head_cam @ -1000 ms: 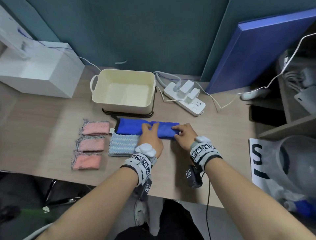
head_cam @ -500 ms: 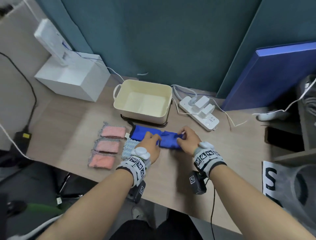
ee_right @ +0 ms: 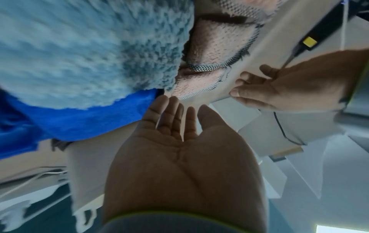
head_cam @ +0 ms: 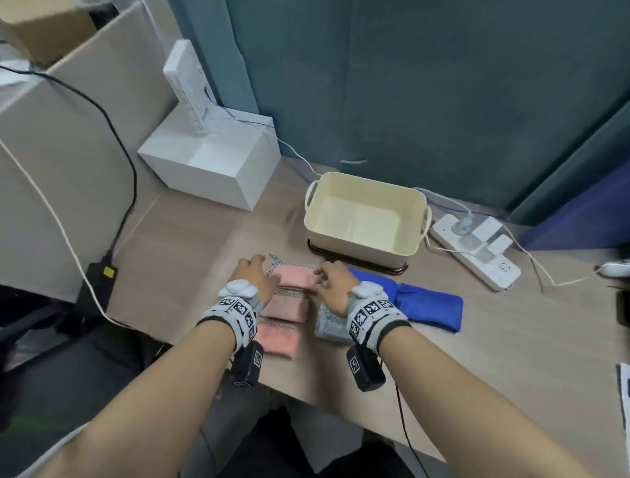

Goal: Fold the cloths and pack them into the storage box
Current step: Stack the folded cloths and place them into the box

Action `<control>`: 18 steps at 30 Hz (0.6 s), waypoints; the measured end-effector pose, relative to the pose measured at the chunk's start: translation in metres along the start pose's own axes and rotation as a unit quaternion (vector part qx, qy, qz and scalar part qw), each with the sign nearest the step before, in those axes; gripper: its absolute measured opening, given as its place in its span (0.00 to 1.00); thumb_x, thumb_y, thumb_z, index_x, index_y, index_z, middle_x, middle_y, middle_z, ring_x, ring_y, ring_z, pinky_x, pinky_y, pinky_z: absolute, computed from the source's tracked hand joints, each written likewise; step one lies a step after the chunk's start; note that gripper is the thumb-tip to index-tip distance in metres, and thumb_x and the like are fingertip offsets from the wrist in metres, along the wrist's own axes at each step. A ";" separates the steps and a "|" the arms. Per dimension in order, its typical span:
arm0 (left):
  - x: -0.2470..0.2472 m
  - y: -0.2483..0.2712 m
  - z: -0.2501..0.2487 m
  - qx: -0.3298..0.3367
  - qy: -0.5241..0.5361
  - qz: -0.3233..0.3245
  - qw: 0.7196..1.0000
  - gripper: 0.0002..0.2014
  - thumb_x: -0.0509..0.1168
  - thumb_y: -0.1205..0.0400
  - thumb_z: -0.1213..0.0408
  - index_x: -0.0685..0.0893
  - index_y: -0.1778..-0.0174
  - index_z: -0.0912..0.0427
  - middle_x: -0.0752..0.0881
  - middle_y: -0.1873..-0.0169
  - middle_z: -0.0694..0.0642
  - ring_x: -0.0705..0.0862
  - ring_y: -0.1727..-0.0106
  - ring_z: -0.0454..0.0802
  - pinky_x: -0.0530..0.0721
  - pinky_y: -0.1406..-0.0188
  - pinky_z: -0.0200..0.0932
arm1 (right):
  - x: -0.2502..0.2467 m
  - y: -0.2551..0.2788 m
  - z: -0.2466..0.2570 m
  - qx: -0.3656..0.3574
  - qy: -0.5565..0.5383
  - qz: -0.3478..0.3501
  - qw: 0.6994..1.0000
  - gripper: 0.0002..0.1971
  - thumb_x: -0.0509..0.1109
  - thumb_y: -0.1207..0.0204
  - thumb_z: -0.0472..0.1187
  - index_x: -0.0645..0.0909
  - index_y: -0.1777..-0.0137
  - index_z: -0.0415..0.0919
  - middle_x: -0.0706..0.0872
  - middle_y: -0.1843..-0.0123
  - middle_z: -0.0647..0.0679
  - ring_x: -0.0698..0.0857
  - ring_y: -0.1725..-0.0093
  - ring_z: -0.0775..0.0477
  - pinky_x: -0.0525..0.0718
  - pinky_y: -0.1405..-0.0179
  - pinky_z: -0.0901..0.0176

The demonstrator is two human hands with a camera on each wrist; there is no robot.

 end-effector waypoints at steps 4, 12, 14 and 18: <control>0.005 -0.030 -0.004 0.076 -0.015 0.046 0.996 0.36 0.67 0.23 0.39 0.67 0.20 0.44 0.74 0.29 0.59 0.81 0.35 0.63 0.82 0.37 0.54 | 0.004 -0.029 0.004 -0.010 0.160 -0.010 0.987 0.20 0.64 0.18 0.41 0.78 0.26 0.50 0.78 0.28 0.45 0.76 0.27 0.38 0.77 0.33 0.45; 0.018 -0.065 -0.005 0.225 -0.074 0.077 0.968 0.28 0.71 0.32 0.43 0.75 0.35 0.34 0.74 0.37 0.49 0.77 0.40 0.54 0.85 0.47 0.51 | 0.023 -0.067 0.016 0.038 0.290 0.009 0.956 0.23 0.70 0.23 0.43 0.73 0.29 0.51 0.79 0.31 0.49 0.74 0.30 0.40 0.70 0.36 0.43; 0.020 -0.067 -0.006 0.251 -0.067 0.075 0.963 0.23 0.71 0.32 0.44 0.78 0.40 0.37 0.74 0.38 0.46 0.77 0.41 0.52 0.83 0.48 0.49 | 0.024 -0.069 0.017 0.052 0.296 0.013 0.954 0.22 0.72 0.23 0.44 0.74 0.30 0.50 0.78 0.32 0.48 0.74 0.30 0.40 0.71 0.36 0.43; 0.019 -0.069 -0.010 0.273 -0.004 0.102 0.957 0.16 0.77 0.33 0.46 0.77 0.58 0.43 0.75 0.46 0.44 0.76 0.47 0.49 0.80 0.50 0.47 | 0.026 -0.070 0.018 0.046 0.281 0.037 0.958 0.17 0.74 0.26 0.42 0.78 0.38 0.53 0.76 0.35 0.47 0.73 0.33 0.40 0.70 0.43 0.46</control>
Point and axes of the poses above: each hand's wrist, its own y-axis away from the middle knuckle, its own x-axis out of the palm, z = x × y, the point moved 4 cm from there along -y, towards the middle knuckle
